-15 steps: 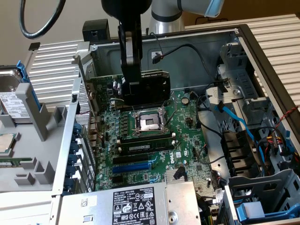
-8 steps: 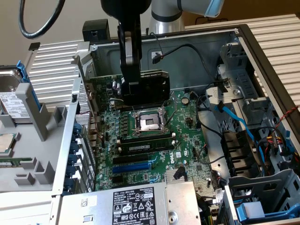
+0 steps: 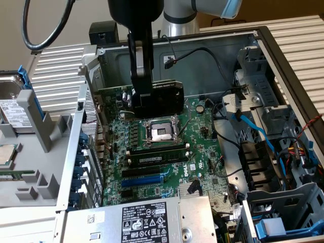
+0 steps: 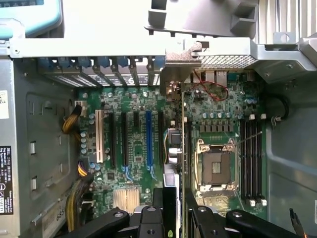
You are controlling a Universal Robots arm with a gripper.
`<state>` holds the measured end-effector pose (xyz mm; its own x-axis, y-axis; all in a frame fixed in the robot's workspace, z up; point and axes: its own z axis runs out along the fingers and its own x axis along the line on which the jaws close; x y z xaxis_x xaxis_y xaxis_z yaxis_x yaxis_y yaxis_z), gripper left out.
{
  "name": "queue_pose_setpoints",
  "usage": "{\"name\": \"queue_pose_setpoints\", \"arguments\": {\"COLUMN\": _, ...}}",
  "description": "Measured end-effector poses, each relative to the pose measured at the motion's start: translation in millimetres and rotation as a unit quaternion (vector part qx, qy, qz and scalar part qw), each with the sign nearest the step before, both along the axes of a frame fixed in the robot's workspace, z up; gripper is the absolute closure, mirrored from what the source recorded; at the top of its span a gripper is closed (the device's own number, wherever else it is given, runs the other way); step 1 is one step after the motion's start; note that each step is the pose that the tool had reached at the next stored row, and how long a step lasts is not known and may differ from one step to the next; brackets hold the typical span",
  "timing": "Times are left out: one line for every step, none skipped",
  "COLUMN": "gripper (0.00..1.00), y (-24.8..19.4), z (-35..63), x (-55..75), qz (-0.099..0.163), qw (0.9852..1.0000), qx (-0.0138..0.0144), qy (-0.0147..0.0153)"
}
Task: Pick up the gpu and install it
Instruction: 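Insert the gpu into the slot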
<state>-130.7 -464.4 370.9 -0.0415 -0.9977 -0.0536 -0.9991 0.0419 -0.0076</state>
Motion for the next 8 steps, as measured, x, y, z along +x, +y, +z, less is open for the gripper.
{"name": "queue_pose_setpoints", "arguments": {"gripper": 0.73, "y": -0.6, "z": -0.9, "x": -0.2, "qz": 0.001, "qw": 1.0000, "qx": -0.0001, "qy": 0.0000}}
{"name": "queue_pose_setpoints", "arguments": {"gripper": 0.73, "y": -1.2, "z": -2.0, "x": -0.6, "qz": 0.002, "qw": 1.0000, "qx": 0.0001, "qy": 0.0000}}
{"name": "queue_pose_setpoints", "arguments": {"gripper": 0.73, "y": -1.6, "z": -2.7, "x": -1.2, "qz": 0.002, "qw": 1.0000, "qx": 0.0001, "qy": -0.0001}}
{"name": "queue_pose_setpoints", "arguments": {"gripper": 0.73, "y": -2.3, "z": -3.3, "x": -2.0, "qz": 0.003, "qw": 1.0000, "qx": 0.0000, "qy": -0.0001}}
{"name": "queue_pose_setpoints", "arguments": {"gripper": 0.73, "y": -3.1, "z": -4.1, "x": -2.9, "qz": 0.004, "qw": 1.0000, "qx": 0.0001, "qy": -0.0002}}
{"name": "queue_pose_setpoints", "arguments": {"gripper": 0.73, "y": -4.2, "z": -4.9, "x": -3.6, "qz": 0.005, "qw": 1.0000, "qx": 0.0001, "qy": -0.0005}}
{"name": "queue_pose_setpoints", "arguments": {"gripper": 0.73, "y": -5.9, "z": -5.6, "x": -3.9, "qz": 0.005, "qw": 1.0000, "qx": 0.0001, "qy": -0.0008}}
{"name": "queue_pose_setpoints", "arguments": {"gripper": 0.73, "y": -7.8, "z": -6.5, "x": -4.3, "qz": 0.006, "qw": 1.0000, "qx": 0.0001, "qy": -0.0011}}
